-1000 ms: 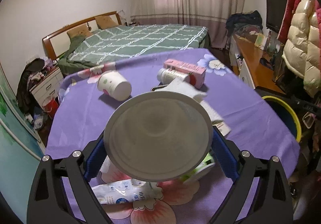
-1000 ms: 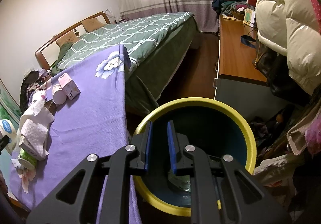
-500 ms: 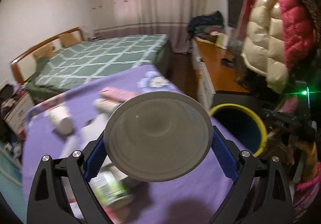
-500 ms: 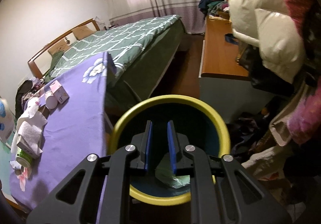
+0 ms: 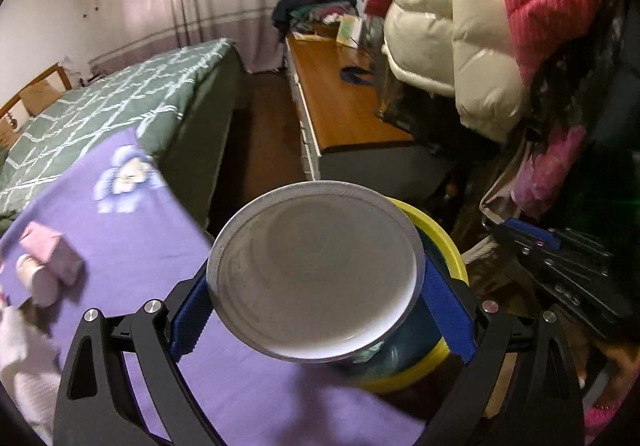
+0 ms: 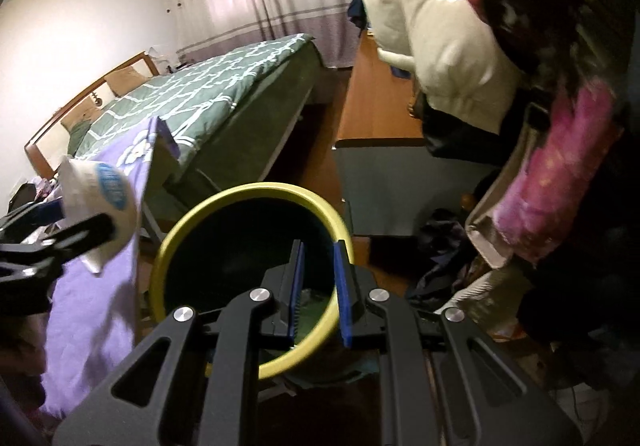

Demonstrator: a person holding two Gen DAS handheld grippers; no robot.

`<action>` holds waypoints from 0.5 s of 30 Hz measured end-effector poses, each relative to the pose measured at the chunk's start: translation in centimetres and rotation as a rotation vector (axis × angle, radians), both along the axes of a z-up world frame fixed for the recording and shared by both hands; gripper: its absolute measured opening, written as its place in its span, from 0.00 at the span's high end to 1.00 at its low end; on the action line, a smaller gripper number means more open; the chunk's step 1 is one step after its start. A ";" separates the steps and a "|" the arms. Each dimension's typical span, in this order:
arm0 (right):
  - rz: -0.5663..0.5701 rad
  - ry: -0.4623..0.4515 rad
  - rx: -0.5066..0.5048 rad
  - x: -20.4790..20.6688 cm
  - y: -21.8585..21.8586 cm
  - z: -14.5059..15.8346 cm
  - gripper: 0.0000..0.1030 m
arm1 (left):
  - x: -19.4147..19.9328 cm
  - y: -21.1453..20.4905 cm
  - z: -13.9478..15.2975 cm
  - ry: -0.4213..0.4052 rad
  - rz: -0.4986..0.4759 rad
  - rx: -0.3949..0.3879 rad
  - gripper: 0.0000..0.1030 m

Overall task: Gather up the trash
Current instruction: 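Carry the clear lid with the left gripper to the bin and release it, then move the empty left gripper back over the table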

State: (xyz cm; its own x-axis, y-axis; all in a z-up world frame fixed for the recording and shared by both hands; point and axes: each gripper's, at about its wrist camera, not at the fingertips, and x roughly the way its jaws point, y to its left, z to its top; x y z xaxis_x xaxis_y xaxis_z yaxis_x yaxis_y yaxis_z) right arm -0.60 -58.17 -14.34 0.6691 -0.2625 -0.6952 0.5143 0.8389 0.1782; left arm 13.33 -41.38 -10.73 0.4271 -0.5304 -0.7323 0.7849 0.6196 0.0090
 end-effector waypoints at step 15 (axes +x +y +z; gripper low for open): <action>0.005 0.003 0.007 -0.1 0.2 -0.1 0.80 | 0.0 0.1 -0.3 0.027 0.020 0.026 0.05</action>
